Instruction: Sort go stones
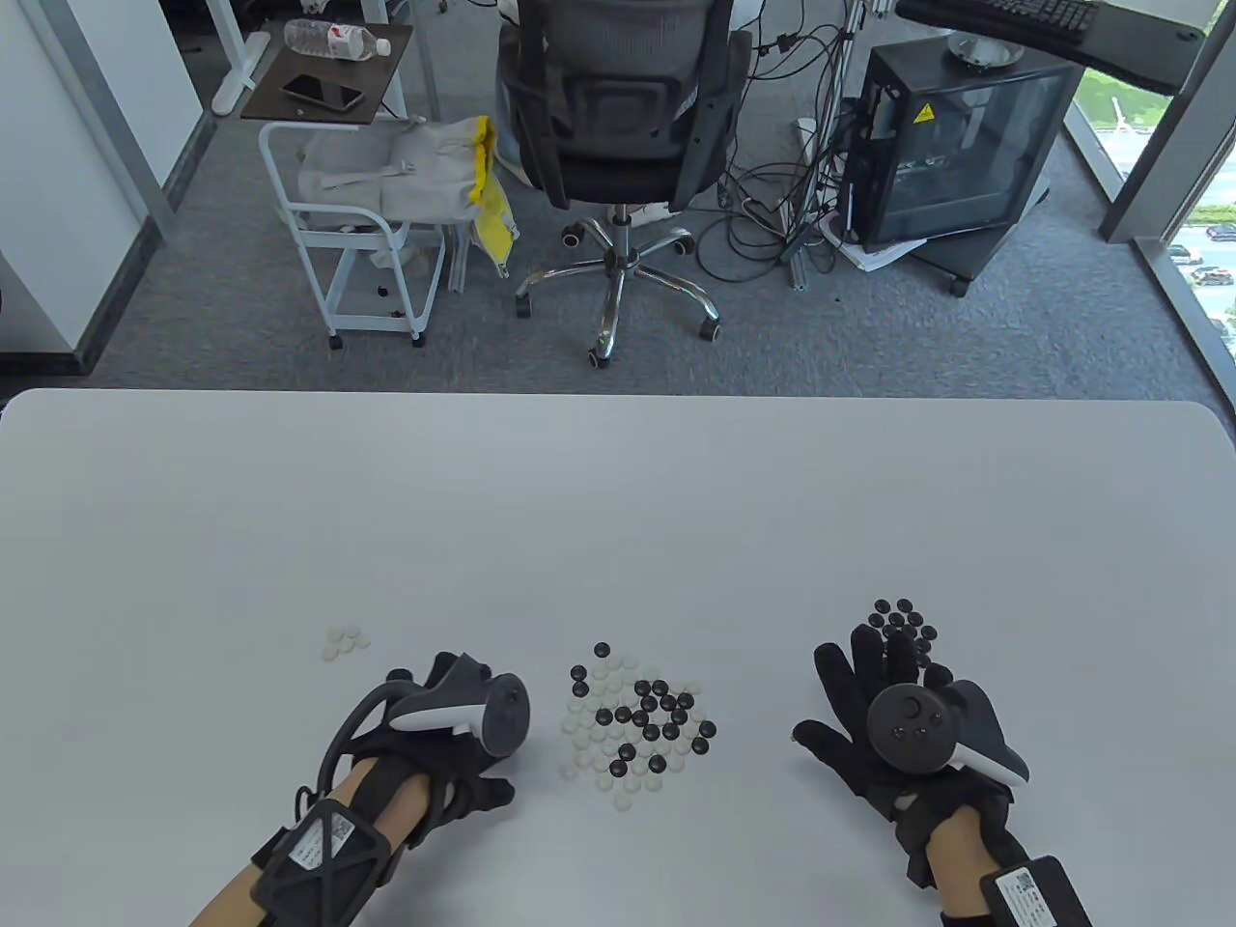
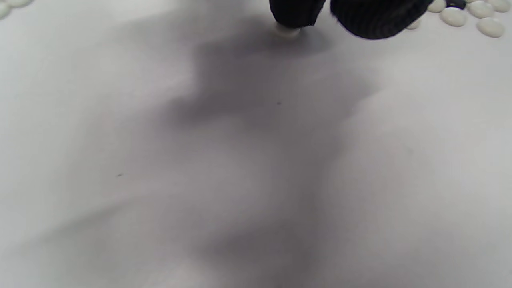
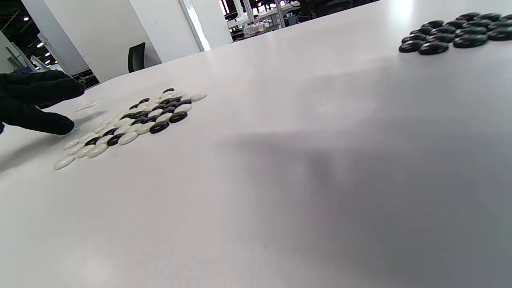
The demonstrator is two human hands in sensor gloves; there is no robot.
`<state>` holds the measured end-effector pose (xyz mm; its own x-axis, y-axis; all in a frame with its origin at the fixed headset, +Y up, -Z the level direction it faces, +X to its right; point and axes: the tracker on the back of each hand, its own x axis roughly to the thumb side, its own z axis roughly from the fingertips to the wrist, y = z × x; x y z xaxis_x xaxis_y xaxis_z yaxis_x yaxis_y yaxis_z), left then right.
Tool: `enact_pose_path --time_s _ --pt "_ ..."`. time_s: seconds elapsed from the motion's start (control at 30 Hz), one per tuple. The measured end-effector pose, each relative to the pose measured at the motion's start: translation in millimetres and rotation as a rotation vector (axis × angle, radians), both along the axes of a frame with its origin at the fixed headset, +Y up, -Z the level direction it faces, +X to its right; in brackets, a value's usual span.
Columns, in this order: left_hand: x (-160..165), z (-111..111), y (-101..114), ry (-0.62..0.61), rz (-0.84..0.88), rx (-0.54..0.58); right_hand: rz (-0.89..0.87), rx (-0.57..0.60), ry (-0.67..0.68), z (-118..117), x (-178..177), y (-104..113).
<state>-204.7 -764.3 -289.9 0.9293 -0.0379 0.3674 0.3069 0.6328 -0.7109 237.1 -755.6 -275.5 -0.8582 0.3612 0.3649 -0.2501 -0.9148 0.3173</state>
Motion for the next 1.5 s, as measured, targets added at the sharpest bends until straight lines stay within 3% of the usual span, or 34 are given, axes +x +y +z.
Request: enact_pose_path --time_s 0.23,0.33,0.5,0.8,0.9,1.0,1.13,1.3,1.5 --pt "-90 -20 -3 0.306 -0.014 0.028 0.007 -0.009 0.002 0 0 -1" --pt "-111 -30 -7 0.396 -0.003 0.018 0.009 -0.011 0.002 0 -1 -1" --pt "-129 -43 -10 0.484 0.044 0.017 0.011 -0.019 -0.001 0 -2 -1" --pt "-131 -55 -8 0.516 0.004 0.025 0.012 -0.022 -0.005 -1 -2 -1" --pt "-128 -60 5 0.520 0.034 0.050 0.011 -0.023 -0.008 -1 -1 0" --pt "-120 -65 32 0.532 0.212 0.104 0.010 -0.021 -0.010 -1 0 0" --pt "-89 -63 58 0.430 0.258 0.107 0.007 -0.018 -0.009 -1 1 0" --pt "-32 -47 62 0.193 0.150 0.112 0.008 -0.014 -0.005 -1 0 0" --pt "37 -19 42 -0.044 0.113 0.012 0.007 -0.012 -0.004 -1 0 0"
